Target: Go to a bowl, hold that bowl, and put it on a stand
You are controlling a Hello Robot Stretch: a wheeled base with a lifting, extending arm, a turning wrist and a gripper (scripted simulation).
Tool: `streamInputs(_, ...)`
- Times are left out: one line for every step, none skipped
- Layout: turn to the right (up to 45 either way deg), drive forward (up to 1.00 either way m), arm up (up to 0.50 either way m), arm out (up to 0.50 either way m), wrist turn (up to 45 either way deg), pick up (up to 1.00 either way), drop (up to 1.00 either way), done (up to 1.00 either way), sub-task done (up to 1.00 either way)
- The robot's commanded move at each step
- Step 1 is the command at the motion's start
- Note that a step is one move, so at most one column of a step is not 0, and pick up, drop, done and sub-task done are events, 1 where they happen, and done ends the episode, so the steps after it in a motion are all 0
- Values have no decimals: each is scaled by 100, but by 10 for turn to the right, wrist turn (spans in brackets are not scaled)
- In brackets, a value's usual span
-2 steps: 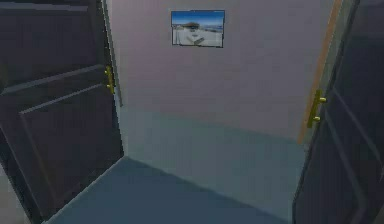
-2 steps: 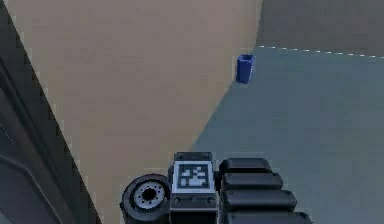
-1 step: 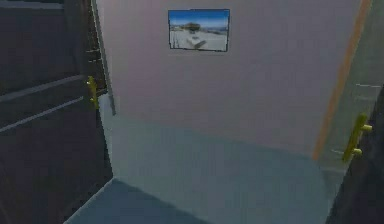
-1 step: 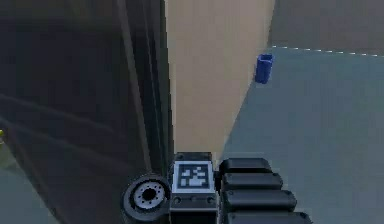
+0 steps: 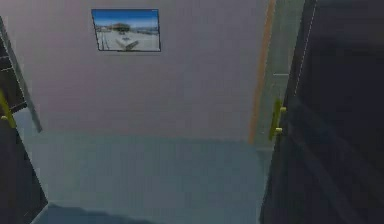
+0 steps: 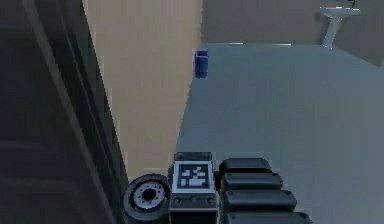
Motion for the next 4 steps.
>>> streamInputs(0, 100, 0, 0, 0, 0, 0, 0, 0)
streamInputs(60, 0, 0, 0, 0, 0, 0, 0, 0)
streamInputs(0, 35, 0, 0, 0, 0, 0, 0, 0)
streamInputs(360, 0, 0, 0, 0, 0, 0, 0, 0)
